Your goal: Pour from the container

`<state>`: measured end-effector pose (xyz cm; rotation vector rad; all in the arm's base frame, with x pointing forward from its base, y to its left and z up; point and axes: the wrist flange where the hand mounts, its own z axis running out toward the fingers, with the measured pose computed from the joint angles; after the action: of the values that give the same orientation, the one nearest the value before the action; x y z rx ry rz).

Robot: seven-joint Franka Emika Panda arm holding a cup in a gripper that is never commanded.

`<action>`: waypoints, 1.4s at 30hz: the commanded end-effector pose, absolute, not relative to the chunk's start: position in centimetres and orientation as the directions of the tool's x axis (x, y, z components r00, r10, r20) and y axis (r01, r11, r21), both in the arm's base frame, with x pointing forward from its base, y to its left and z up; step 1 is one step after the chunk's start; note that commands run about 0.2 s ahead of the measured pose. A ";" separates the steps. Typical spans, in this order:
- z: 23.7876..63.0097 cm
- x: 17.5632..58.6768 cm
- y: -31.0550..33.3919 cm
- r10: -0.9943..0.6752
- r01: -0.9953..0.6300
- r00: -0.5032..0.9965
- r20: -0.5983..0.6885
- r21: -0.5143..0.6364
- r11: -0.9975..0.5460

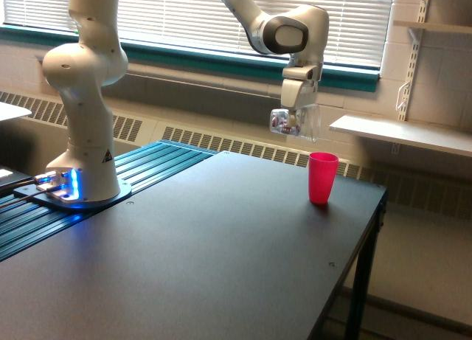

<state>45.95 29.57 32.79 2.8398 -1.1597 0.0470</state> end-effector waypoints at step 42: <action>31.5 48.0 31.9 -0.770 -0.748 0.634 -0.074 0.194 -0.635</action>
<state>47.17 31.90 30.81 2.7187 -1.2343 -0.2189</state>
